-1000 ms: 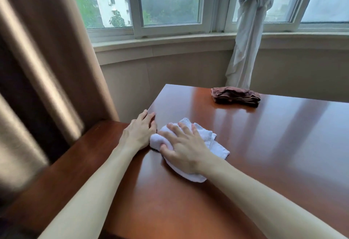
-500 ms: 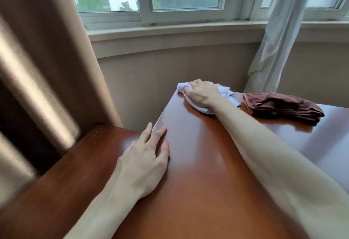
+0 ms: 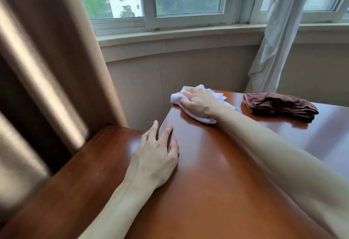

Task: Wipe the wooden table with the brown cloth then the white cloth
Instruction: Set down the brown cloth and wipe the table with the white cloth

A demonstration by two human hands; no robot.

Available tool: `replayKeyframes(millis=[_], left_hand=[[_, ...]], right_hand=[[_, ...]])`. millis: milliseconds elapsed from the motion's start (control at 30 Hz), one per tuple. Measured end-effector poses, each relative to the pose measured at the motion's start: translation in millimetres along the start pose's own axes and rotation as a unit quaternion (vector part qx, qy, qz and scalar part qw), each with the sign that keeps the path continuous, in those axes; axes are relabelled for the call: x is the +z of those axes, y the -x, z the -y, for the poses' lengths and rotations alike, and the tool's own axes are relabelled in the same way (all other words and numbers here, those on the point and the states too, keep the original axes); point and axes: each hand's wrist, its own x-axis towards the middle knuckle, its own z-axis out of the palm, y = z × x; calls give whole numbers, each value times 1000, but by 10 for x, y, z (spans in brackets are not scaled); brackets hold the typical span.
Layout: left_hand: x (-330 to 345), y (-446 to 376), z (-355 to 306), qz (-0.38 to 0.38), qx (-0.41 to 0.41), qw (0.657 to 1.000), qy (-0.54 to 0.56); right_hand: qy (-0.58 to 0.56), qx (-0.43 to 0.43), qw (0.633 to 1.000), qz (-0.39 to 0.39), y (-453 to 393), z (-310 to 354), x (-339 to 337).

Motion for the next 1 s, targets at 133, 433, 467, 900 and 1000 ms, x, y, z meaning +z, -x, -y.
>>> replayKeyframes(millis=[133, 433, 467, 900, 1000], left_hand=[[-28, -41, 0, 20, -25, 999, 2], [8, -121, 71, 17, -13, 999, 48], [-21, -124, 91, 5, -3, 996, 93], [-883, 1033, 601, -81, -17, 990, 113], [-921, 1284, 563, -87, -27, 988, 125]], right_hand=[[7, 78, 997, 3, -315, -120, 37], [-24, -39, 998, 44, 318, 548, 92], [-26, -41, 998, 45, 456, 658, 83], [-37, -156, 985, 59, 2282, 2048, -46], [-56, -179, 981, 56, 2704, 2378, -44]])
